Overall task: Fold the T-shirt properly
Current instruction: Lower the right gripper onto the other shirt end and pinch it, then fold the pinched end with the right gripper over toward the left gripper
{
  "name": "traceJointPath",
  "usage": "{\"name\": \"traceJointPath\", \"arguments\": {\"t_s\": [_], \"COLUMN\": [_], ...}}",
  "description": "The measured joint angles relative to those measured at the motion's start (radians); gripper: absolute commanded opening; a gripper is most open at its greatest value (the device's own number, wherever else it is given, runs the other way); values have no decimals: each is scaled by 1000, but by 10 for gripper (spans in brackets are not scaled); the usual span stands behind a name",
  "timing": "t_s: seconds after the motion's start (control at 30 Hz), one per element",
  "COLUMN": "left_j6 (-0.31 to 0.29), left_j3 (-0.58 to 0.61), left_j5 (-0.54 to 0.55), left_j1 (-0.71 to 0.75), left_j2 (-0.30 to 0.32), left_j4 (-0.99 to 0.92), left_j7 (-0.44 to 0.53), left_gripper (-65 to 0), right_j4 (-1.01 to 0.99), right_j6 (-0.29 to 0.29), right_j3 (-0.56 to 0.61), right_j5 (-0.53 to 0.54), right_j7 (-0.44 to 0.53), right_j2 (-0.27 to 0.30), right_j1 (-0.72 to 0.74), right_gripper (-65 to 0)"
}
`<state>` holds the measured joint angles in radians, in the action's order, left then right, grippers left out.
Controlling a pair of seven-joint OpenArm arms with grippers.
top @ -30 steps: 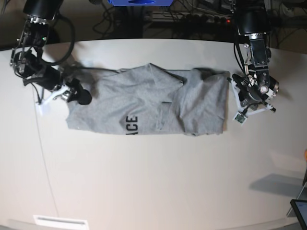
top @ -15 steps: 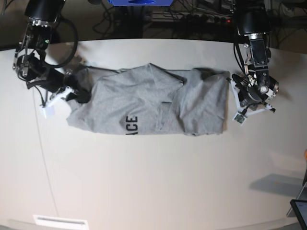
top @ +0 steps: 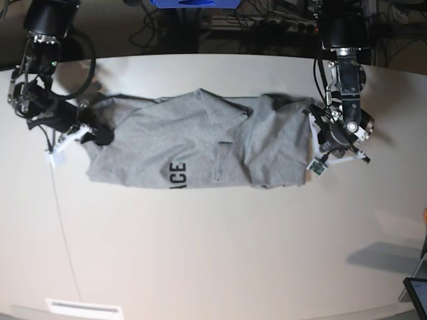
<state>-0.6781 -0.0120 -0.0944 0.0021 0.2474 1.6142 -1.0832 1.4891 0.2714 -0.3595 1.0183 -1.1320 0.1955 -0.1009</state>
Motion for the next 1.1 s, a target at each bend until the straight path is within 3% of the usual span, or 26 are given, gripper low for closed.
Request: {"name": "traceJointPath", "arguments": {"t_s": [0.17, 0.33, 0.53, 0.67, 0.97, 1.1], "left_j6": [8, 8, 9, 16, 23, 23], "left_j3": [64, 74, 89, 159, 168, 168], "left_j5": [-6, 6, 16, 16, 24, 23], "left_j1": [-8, -25, -38, -87, -91, -91], "left_j2": [-1, -45, -98, -101, -105, -112], "left_j4": [3, 2, -5, -66, -79, -79], "left_j7": [5, 11, 26, 45, 71, 72], "left_gripper": [-650, -650, -650, -650, -650, -650], "right_j4": [40, 152, 233, 310, 363, 364], "right_j6": [-2, -3, -5, -120, -137, -311], "right_j3": [0, 0, 109, 163, 245, 330], "right_j5": [-19, -177, -301, -391, -420, -415], "right_j7": [-7, -10, -8, -9, -11, -3], "right_j2": [37, 32, 31, 33, 34, 38], "right_j1": [-2, -1, -3, -6, -2, 0], "right_gripper": [-649, -649, -649, -649, -649, -649]}}
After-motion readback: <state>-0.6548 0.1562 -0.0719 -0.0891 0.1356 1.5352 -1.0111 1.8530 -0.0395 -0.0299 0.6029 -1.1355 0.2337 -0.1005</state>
